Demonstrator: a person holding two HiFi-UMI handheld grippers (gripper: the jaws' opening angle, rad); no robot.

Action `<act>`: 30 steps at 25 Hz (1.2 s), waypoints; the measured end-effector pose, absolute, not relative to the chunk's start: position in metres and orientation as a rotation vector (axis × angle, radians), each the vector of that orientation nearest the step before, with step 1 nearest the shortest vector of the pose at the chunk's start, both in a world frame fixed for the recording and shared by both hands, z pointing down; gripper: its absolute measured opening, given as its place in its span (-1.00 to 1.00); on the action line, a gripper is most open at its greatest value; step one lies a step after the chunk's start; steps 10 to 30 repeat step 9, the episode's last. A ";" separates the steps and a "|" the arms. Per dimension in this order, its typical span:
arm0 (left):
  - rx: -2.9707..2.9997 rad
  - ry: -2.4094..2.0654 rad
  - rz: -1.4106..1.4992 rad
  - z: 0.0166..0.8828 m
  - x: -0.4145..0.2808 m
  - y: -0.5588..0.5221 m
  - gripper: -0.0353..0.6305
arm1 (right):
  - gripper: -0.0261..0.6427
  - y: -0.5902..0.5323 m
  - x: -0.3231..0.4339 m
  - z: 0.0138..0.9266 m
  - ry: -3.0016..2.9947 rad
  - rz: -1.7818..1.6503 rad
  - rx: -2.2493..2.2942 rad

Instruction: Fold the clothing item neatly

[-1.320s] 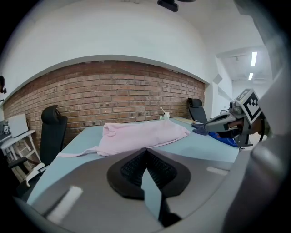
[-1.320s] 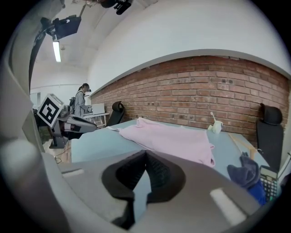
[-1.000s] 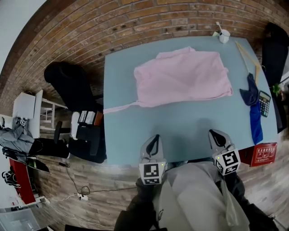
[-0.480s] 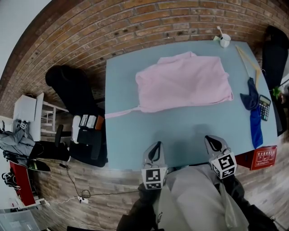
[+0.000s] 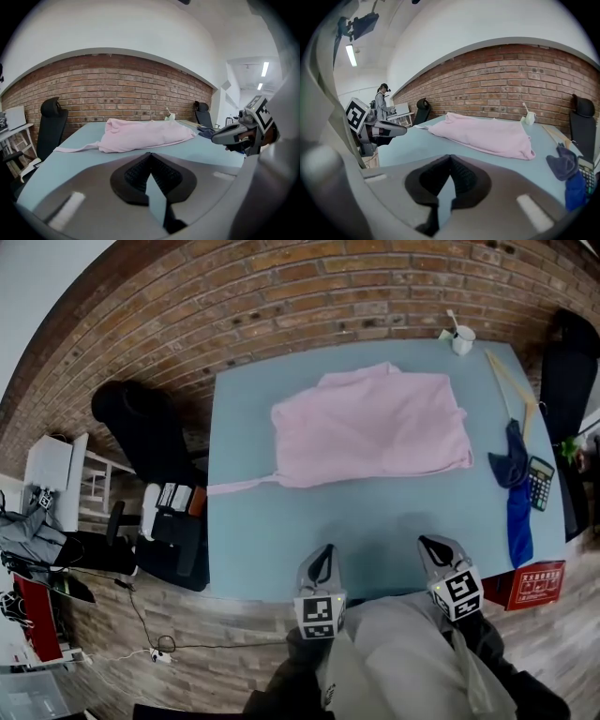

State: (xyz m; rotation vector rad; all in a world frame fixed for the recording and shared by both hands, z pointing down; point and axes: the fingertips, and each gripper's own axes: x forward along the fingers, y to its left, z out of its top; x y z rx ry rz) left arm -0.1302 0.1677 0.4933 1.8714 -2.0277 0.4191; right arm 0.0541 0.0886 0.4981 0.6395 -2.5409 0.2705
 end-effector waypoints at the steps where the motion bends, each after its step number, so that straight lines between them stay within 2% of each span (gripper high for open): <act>1: 1.869 -2.025 0.424 0.495 -0.126 0.166 -0.87 | -0.92 0.087 0.058 0.499 -2.540 0.275 0.634; 9: 1.884 -2.016 0.450 0.498 -0.108 0.153 -0.87 | -0.92 0.074 0.079 0.503 -2.538 0.290 0.659; 30: 1.884 -2.016 0.450 0.498 -0.108 0.153 -0.87 | -0.92 0.074 0.079 0.503 -2.538 0.290 0.659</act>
